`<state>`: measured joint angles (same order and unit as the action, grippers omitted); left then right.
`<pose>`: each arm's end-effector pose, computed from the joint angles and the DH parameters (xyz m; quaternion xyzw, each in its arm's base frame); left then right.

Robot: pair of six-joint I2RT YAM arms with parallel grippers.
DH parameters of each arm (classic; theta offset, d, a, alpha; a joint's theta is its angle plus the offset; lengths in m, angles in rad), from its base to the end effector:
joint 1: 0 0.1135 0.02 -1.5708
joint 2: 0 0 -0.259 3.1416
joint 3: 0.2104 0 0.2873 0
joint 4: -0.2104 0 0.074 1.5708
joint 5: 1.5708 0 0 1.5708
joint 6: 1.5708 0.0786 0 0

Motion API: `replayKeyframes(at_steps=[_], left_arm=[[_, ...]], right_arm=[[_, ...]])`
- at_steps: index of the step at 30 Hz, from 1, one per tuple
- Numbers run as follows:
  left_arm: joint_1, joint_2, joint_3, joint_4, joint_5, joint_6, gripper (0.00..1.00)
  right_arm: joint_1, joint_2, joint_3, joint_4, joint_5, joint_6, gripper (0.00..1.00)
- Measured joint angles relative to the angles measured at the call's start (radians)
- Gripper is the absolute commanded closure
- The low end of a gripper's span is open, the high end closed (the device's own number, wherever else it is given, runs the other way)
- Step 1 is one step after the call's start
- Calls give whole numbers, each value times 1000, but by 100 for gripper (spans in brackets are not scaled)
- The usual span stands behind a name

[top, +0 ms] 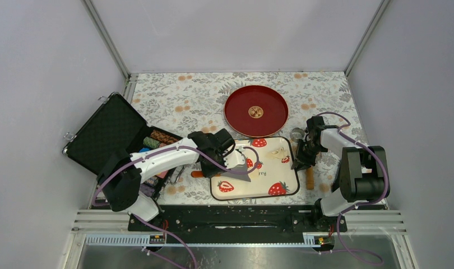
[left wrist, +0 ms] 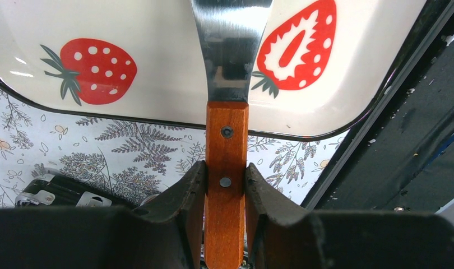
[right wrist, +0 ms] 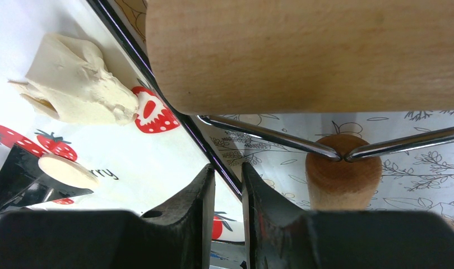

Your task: Roll out the dumpling wrappers from the dough

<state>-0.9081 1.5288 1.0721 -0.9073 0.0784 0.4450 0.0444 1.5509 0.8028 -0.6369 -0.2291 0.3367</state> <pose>0.1914 -0.2553 0.1531 0.6254 0.7724 -0.0616 0.0914 0.2883 0.0307 0.0773 0.1336 0.9802 0.1292 0.0689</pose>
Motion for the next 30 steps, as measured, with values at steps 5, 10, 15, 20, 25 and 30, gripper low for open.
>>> replayKeyframes(at_steps=[5,10,15,20,25,30], left_arm=[[-2,0,0,1,1,2,100],[-3,2,0,1,0,2,100],[-5,24,1,0,-4,2,100],[-8,48,3,-2,-12,2,100],[-12,58,7,-4,-19,1,100],[-19,66,19,-3,-23,0,100]], right_arm=[[0,0,0,0,0,0,75],[0,0,0,0,0,0,75],[0,0,0,0,0,-1,75],[0,0,0,0,0,-1,75],[0,0,0,0,0,-1,75],[0,0,0,0,0,-1,75]])
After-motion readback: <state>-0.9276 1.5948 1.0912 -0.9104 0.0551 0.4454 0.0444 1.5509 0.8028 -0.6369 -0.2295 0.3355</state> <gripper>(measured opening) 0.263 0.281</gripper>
